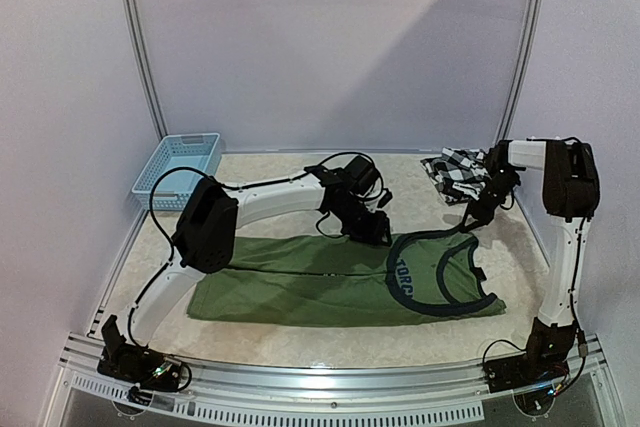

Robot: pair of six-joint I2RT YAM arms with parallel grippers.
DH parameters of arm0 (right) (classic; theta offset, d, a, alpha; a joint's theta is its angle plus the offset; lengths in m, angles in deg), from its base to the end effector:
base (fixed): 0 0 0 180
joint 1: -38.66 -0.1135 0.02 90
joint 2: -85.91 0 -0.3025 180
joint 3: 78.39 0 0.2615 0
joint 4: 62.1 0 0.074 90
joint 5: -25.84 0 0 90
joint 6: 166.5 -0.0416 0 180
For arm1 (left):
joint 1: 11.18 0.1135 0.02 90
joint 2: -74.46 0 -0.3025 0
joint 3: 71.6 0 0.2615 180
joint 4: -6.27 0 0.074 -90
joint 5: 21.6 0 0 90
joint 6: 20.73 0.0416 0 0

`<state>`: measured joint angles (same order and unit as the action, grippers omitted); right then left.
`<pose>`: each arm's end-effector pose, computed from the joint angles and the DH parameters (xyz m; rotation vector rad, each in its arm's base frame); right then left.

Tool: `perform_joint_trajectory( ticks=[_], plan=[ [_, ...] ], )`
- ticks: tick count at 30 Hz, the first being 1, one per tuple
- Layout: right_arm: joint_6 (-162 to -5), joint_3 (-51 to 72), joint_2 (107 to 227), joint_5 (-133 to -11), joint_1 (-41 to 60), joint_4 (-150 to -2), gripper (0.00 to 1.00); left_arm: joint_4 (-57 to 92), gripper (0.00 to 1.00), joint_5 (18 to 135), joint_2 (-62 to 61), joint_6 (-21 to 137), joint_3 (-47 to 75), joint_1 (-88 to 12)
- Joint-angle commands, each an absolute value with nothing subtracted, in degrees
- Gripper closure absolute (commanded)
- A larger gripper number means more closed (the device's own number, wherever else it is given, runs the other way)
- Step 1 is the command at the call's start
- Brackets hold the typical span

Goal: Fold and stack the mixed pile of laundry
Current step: Fold the 1/3-folded tank top at the center of the board.

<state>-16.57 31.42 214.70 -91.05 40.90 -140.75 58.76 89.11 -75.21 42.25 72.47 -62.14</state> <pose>0.4424 0.0015 0.1541 -1.3725 2.5888 0.7007 0.3671 -0.4761 0.1449 0.7221 2.7026 -0.8993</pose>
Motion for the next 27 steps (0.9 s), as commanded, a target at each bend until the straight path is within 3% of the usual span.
perform_joint_trajectory(
  ticks=[1, 7, 18, 27],
  plan=[
    [-8.58, 22.30, 208.12, -91.38, 41.30, -134.41, 0.95, 61.23, 0.58, 87.97, -76.21, 43.72, 72.12, -63.21],
    [-2.37, 11.02, 199.29, -90.94, 41.28, -124.84, 0.95, 62.56, 0.59, 88.18, -75.37, 44.72, 69.47, -63.21],
    [-3.37, 5.59, 191.23, -89.64, 41.39, -111.86, 0.94, 61.16, 0.60, 88.18, -73.27, 45.10, 65.15, -63.31],
    [7.00, -2.72, 185.65, -87.23, 41.21, -107.83, 0.94, 61.47, 0.60, 88.13, -72.60, 45.94, 64.13, -63.30]
  ],
)
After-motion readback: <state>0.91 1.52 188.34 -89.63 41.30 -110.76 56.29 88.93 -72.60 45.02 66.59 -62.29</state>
